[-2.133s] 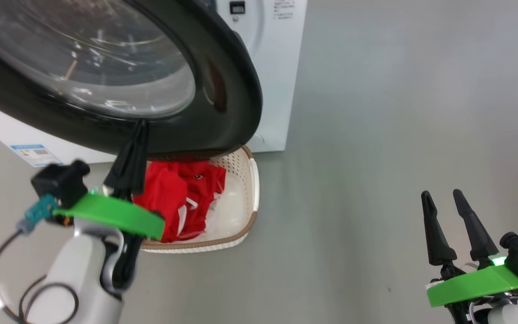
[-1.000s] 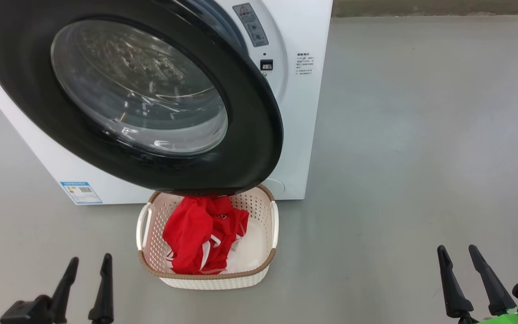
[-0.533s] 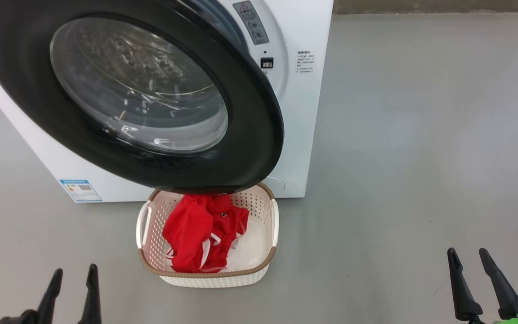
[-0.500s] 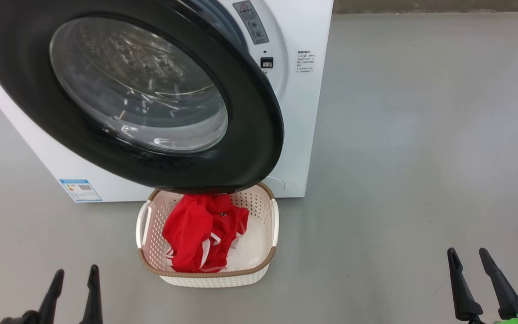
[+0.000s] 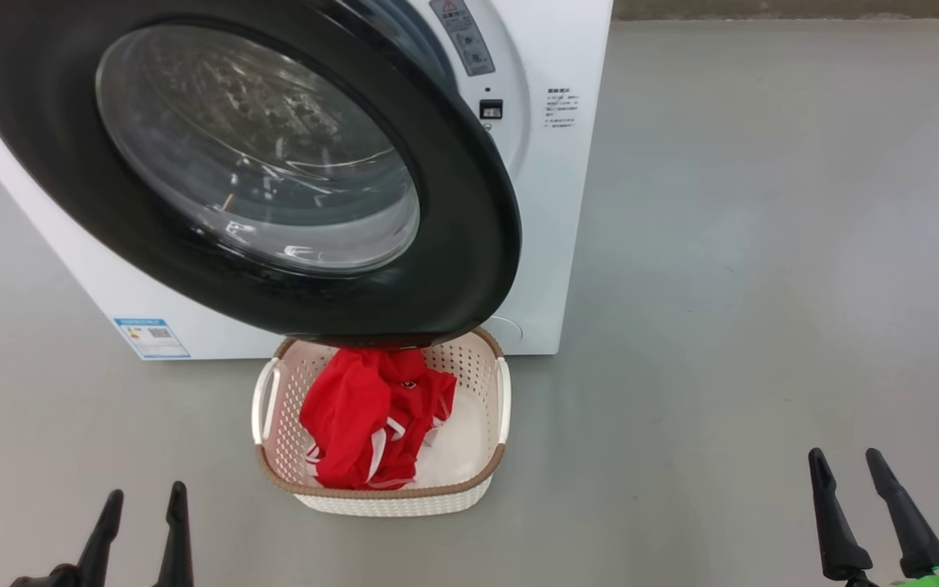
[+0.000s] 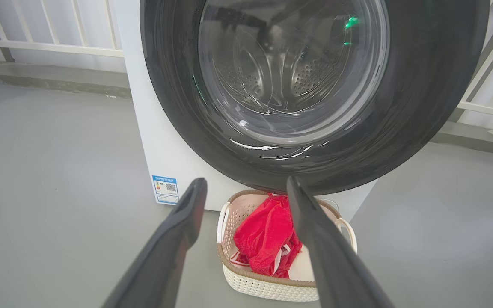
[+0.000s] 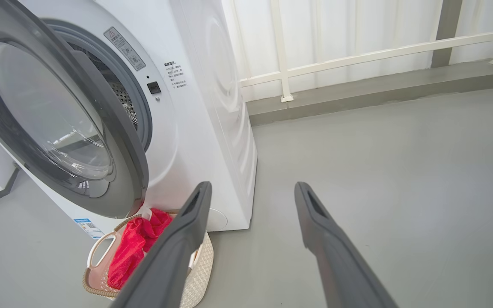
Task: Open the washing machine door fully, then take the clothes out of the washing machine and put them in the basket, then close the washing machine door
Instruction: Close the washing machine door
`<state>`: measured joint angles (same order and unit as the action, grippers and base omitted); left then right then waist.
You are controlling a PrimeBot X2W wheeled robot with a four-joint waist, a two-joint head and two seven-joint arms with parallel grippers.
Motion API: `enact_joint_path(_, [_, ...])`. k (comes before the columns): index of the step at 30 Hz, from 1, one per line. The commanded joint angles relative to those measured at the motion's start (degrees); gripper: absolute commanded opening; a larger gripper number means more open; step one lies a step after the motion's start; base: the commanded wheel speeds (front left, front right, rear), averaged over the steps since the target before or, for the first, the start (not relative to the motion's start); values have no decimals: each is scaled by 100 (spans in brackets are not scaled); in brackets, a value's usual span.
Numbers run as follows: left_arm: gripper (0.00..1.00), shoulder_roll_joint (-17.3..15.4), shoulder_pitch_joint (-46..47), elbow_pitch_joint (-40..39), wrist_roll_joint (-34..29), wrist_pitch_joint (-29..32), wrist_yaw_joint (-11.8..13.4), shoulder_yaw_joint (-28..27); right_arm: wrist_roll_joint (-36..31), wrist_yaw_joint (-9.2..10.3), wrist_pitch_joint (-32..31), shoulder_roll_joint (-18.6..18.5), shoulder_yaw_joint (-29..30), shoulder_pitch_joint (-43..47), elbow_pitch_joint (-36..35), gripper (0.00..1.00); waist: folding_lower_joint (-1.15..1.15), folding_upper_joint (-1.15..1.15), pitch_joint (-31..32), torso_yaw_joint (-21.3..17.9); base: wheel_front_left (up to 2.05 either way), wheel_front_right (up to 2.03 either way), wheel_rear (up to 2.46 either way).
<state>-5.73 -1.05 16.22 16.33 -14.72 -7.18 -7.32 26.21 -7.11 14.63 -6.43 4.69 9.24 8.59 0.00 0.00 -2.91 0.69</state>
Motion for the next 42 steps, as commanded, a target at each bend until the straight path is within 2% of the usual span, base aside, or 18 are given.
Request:
enact_joint_path(1, [100, -44, 156, -158, -51, -28, -31, -176, -73, -37, 37, -93, -145, -159, -151, 100, 0, 0, -3, 34, 0, 0, 0])
enact_joint_path(2, [100, -30, 157, -166, -59, -28, -31, -163, -66, -37, 37, -93, -180, -172, -149, 66, 0, 0, -3, 55, 0, 0, 0])
enact_joint_path(3, [100, -16, 155, -177, -66, -28, -31, -144, -58, -37, 37, -93, -220, -190, -145, 41, 0, 0, -1, 81, 0, 0, 0])
enact_joint_path(5, [100, 12, 152, -189, -71, -28, -31, -101, -44, -37, 37, -96, -306, -249, -130, 0, 0, 0, -1, 145, 0, 0, 0])
enact_joint_path(20, [100, 248, 7, -362, -65, -28, -31, 31, 56, -37, 37, -194, -1283, -1390, 121, 0, 0, 0, 128, 879, 0, 0, 0])
enact_joint_path(28, [100, 278, 15, -402, -12, -28, -31, 175, 124, -37, 37, -208, -1623, -2136, 338, 0, 0, 0, 29, 1138, 0, 0, 0])
enact_joint_path(42, [100, 284, 536, -428, 519, -28, -31, 660, 219, -37, 37, -245, -1963, -3498, 1000, 0, 0, 0, -788, 1563, 0, 0, 0])
